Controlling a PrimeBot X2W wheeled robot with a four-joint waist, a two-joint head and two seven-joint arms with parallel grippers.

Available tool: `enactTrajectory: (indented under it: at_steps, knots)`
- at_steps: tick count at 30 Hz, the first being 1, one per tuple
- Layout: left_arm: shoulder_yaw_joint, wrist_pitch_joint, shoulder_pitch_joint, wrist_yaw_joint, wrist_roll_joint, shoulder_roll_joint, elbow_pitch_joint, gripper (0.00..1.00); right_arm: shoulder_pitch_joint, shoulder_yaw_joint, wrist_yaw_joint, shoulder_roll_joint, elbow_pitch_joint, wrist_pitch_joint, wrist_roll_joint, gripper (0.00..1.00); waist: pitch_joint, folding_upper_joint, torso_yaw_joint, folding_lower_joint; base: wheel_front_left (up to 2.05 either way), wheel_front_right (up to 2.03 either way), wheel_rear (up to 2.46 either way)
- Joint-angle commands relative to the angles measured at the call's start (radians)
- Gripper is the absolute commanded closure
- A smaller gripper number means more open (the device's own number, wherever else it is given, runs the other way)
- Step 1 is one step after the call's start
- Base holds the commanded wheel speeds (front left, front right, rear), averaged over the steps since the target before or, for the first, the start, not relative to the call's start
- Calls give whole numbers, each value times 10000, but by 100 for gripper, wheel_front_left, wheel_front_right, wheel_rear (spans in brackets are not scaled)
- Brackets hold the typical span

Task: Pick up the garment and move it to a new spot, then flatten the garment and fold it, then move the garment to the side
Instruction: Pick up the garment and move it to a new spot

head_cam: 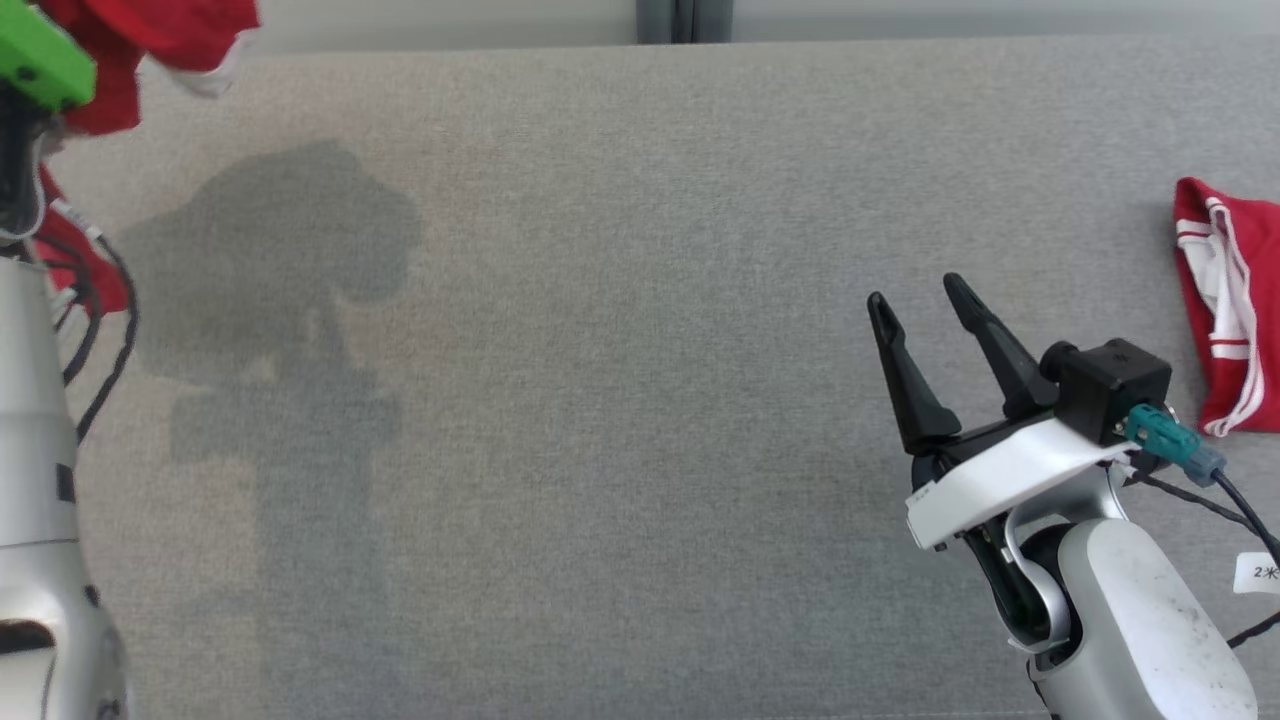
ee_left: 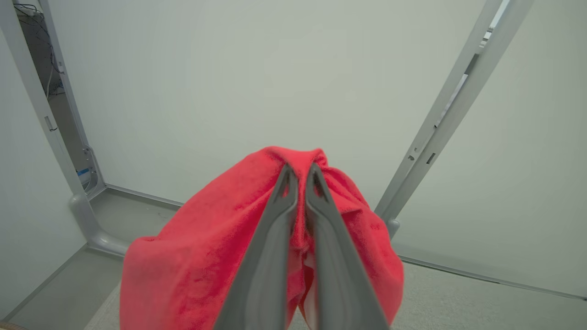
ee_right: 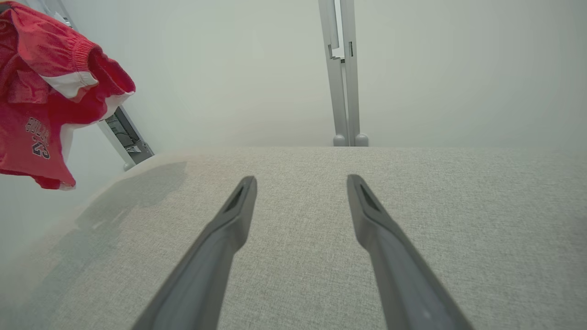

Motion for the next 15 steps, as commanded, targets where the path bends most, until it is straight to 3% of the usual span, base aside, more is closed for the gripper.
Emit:
enactTrajectory:
  at_steps: [1, 8, 15]
  knots:
    - [-105, 87, 47, -74, -200, -214, -314, 100, 150, -2, -3, 34, 50, -91, 52, 0, -909, 0, -837, 0, 0, 0, 0]
    - [-1055, 662, 991, -299, -823, -1748, -2540, 100, 305, -83, -1, 112, 149, -199, 65, 0, -1085, 0, -2233, 0, 0, 0, 0]
    - [-2032, 454, 2212, -275, -1577, -2350, -3737, 100, 363, -60, -1, 216, 20, -141, 33, 0, -752, 0, -3851, 0, 0, 0, 0]
